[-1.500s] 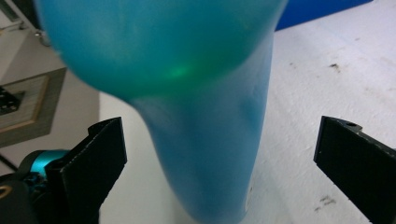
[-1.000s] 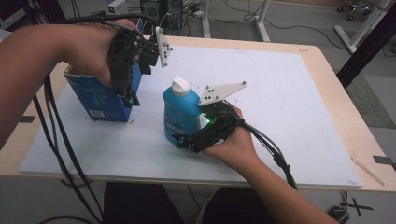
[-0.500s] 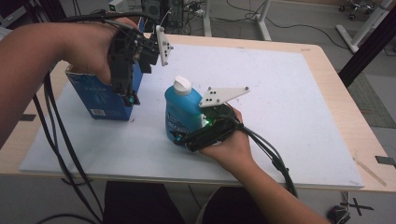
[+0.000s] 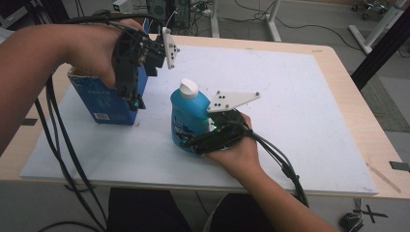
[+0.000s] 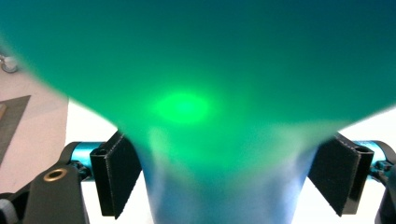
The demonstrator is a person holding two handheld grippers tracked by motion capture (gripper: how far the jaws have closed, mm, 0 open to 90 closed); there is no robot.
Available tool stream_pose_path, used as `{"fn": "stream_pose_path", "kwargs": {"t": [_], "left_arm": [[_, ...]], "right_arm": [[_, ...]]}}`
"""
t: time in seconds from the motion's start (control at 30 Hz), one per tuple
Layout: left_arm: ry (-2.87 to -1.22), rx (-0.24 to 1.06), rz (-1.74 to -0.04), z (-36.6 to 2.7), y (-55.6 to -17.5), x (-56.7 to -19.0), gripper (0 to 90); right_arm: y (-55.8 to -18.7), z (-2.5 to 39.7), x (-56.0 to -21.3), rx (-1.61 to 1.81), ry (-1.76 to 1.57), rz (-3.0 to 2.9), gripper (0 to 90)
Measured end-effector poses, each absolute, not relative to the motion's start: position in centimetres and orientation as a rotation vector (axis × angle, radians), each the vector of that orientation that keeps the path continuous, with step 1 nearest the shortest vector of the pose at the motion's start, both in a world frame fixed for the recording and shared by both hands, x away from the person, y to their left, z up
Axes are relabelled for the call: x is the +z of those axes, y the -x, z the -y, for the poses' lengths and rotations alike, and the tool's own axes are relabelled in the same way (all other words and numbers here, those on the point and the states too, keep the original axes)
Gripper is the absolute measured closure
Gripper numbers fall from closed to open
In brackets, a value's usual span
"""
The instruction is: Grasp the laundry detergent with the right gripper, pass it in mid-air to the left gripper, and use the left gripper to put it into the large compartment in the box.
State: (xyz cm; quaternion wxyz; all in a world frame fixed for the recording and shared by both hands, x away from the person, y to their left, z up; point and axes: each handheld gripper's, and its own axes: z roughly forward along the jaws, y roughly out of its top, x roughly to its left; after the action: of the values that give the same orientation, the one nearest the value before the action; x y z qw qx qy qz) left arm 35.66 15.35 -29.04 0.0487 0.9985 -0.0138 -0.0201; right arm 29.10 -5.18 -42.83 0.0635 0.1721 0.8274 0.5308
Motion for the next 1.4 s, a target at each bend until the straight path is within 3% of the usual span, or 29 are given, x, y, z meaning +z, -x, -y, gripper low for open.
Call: {"fn": "stream_pose_path", "kwargs": {"t": [0.07, 0.77, 0.9, 1.4], "left_arm": [[-3.044, -0.062, 0.042, -15.31, -35.63, -29.07, 1.7], [-3.048, -0.070, 0.042, -15.23, -35.74, -29.35, 1.7], [-3.047, -0.073, 0.045, -15.14, -35.78, -29.39, 1.7], [-3.050, -0.078, 0.044, -14.66, -35.64, -29.46, 1.7]], "right_arm": [[-29.06, 5.34, -42.79, 1.621, -0.505, -2.491, 27.9], [-28.93, 5.23, -42.90, 1.617, -0.496, -2.468, 37.2], [-28.82, 5.21, -42.90, 1.619, -0.473, -2.459, 42.4], [-28.55, 5.32, -42.71, 1.613, -0.406, -2.452, 46.3]]}}
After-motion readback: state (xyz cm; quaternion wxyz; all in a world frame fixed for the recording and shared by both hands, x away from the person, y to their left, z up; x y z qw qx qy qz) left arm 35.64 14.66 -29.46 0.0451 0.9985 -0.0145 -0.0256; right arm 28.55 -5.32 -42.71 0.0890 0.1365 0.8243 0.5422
